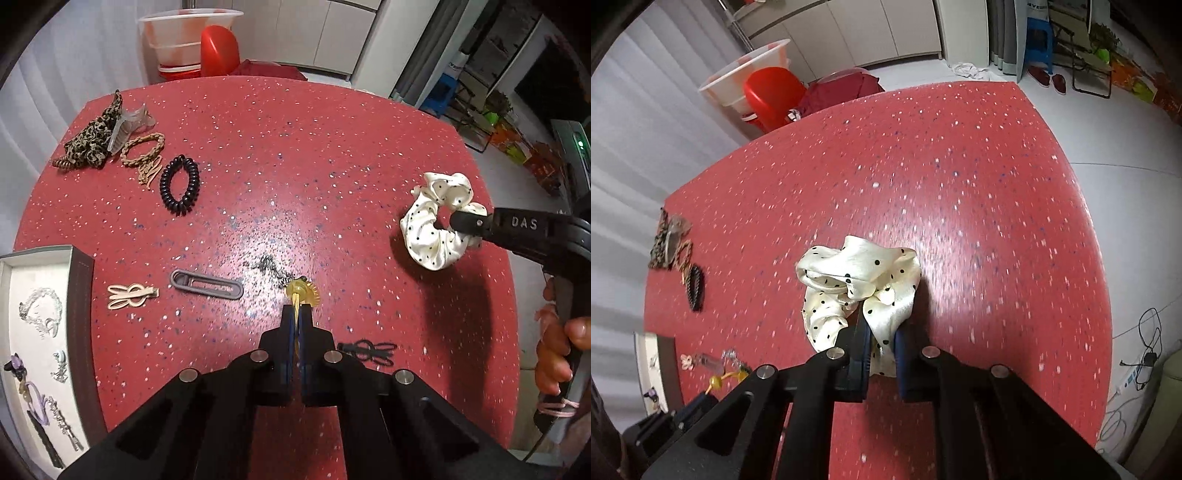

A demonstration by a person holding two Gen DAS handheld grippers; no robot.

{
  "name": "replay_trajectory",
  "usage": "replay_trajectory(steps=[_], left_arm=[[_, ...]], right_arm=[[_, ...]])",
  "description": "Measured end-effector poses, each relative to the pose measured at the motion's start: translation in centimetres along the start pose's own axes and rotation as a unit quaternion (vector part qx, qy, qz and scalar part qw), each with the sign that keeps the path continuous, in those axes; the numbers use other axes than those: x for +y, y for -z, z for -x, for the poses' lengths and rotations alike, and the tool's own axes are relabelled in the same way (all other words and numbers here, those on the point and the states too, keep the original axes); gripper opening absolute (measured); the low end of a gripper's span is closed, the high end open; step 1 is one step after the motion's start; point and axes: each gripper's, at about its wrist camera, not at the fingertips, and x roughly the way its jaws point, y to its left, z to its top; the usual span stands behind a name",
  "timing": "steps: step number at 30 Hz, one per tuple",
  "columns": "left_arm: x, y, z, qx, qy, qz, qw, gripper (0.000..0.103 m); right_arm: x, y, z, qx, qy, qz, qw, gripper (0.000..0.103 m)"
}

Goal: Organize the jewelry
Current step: 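Carry the yellow hair tie and scrunchie in both grippers over the white tray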

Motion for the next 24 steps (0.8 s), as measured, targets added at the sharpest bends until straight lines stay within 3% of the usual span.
replay_trajectory(steps=[24], left_arm=[[2.1,4.9,9.0,-0.003,0.022,-0.007,0.9997,0.003]], right_arm=[[2.8,7.7,7.7,0.027,-0.016,0.019,0.999,0.012]])
